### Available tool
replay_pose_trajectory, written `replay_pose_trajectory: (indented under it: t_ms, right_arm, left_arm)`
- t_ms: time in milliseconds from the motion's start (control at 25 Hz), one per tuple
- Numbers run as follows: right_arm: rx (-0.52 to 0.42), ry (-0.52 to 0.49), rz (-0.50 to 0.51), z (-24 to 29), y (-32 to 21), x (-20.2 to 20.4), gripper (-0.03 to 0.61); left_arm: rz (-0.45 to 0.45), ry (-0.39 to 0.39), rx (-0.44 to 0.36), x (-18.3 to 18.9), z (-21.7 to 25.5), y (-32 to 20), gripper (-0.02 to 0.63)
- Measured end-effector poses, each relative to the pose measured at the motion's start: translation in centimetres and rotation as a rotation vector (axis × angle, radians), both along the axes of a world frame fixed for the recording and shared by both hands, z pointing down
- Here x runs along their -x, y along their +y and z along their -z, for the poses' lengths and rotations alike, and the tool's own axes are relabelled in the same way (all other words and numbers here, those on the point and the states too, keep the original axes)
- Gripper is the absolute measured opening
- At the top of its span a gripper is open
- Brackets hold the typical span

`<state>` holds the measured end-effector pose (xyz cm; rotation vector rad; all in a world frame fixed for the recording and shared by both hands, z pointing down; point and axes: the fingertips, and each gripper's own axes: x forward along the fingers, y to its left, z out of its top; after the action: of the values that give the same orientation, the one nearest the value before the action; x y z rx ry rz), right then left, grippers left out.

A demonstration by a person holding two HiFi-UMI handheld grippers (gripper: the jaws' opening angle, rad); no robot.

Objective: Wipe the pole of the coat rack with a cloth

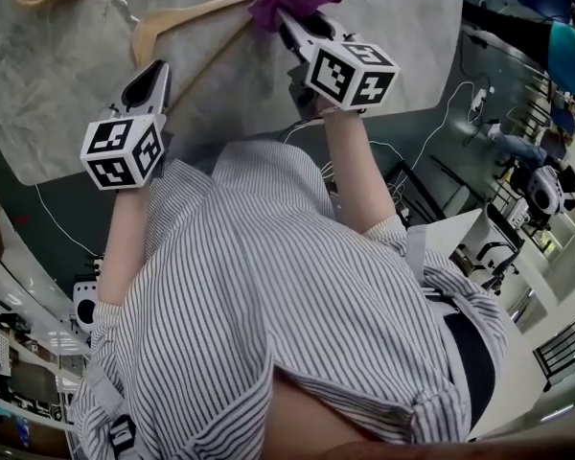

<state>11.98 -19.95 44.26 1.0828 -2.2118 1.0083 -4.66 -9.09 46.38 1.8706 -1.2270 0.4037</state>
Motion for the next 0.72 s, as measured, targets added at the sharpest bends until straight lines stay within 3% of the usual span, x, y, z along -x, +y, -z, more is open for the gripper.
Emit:
replay_pose_trajectory:
  t_ms: [280, 720]
  right_arm:
    - [0.052, 0.039, 0.011, -1.7, -0.8, -0.6, 0.08]
    - [0.065, 0.184, 0.077, -3.8, -2.3, -0.9, 0.08]
  left_arm:
    - [0.005, -0.015, 0.016, 0.4, -0.8, -0.5, 0.015]
    - [-0.001, -0.003, 0.047, 0.3, -1.9, -1.5, 0.015]
